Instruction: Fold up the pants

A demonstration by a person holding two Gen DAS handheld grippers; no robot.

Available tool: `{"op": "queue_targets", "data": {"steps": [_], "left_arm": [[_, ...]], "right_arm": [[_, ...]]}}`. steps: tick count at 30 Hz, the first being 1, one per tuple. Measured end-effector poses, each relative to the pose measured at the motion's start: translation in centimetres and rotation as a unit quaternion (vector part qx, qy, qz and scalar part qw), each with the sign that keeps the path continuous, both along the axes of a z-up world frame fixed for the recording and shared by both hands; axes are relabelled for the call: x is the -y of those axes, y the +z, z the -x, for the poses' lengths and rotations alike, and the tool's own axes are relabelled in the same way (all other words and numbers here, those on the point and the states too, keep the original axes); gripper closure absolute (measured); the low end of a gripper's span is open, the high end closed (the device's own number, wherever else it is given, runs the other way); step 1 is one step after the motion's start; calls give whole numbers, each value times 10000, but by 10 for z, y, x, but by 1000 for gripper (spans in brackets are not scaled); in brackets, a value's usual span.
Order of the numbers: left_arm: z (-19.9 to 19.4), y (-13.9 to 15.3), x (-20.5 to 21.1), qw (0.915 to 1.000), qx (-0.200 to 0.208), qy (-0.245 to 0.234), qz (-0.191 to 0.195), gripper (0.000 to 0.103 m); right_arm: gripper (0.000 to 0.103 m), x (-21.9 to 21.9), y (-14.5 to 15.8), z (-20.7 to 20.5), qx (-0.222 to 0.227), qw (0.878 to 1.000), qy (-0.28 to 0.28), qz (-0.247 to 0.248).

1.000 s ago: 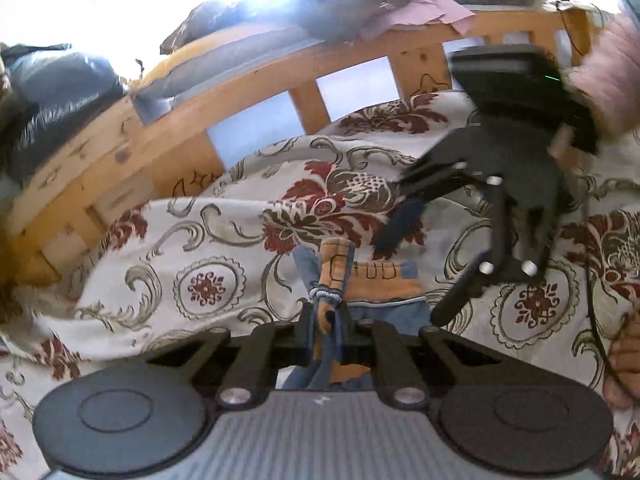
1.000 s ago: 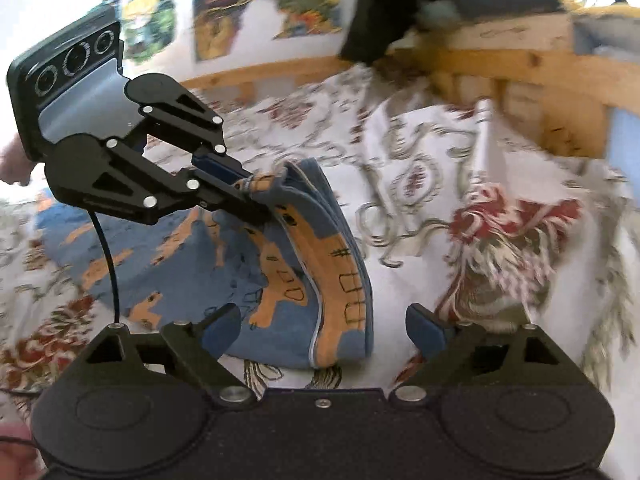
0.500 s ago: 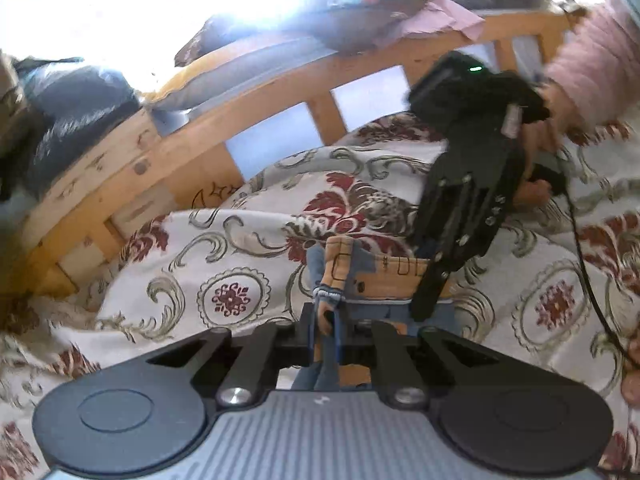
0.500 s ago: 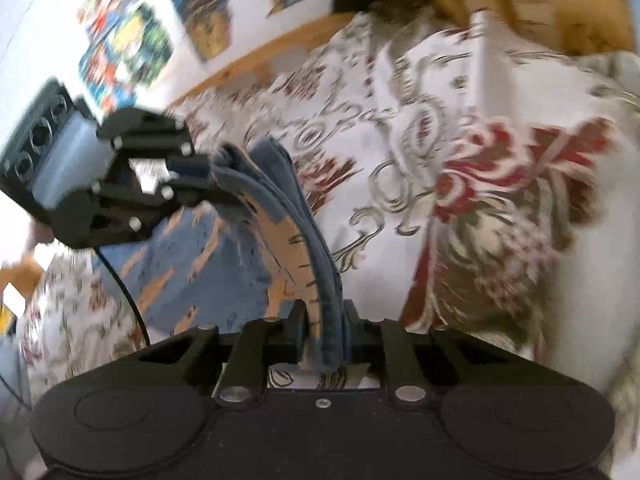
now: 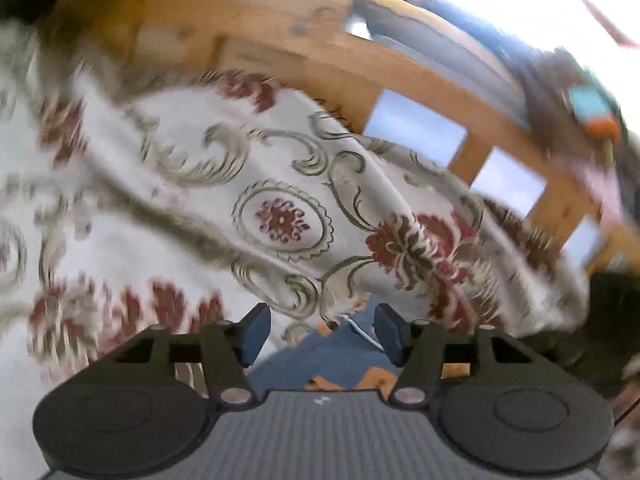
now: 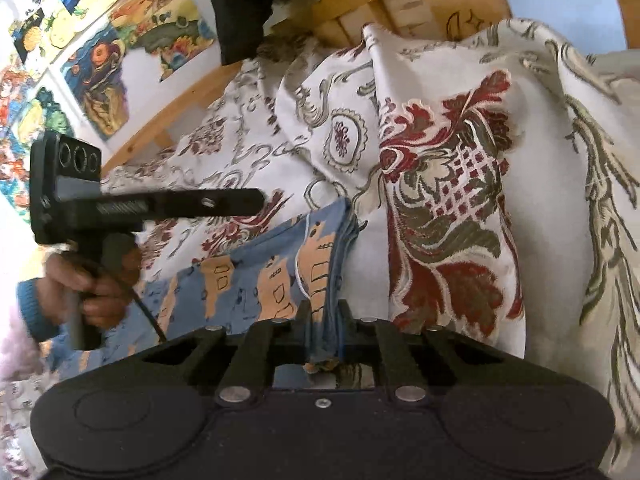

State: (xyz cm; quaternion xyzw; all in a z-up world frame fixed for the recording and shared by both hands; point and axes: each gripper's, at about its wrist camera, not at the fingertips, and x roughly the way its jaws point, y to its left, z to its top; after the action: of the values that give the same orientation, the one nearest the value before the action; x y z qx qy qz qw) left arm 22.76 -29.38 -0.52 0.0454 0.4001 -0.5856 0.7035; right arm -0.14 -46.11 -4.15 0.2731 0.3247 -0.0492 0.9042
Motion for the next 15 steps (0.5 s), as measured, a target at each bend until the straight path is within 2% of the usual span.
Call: {"op": "queue_targets", "data": {"steps": [1,3,6,10,12,15], "left_arm": [[-6,0,-4,9991,-412,17,4,38],[-15,-2,-11,9923,-1230,144,16,38],[-19,-3,-15,9822,-1845,339,-30,34],[-8,3,-11,9783,-1995,495,-254,33],[0,9,-8,9797,-1867,582,-442,33],[8,19,-7,9801,-1839,598,-447,33]], "right_arm": [[90,-5,1,1,-3,9999,-77,105],[90,-19,4,-1,-19,9992,-198,348],[90,-39,13,-3,-7,9960,-248,860],[90,-75,25,-12,53,9838,-20,1790],[90,-89,29,-16,95,9778,146,2088],[91,-109,33,-21,164,9687,412,2441]]}}
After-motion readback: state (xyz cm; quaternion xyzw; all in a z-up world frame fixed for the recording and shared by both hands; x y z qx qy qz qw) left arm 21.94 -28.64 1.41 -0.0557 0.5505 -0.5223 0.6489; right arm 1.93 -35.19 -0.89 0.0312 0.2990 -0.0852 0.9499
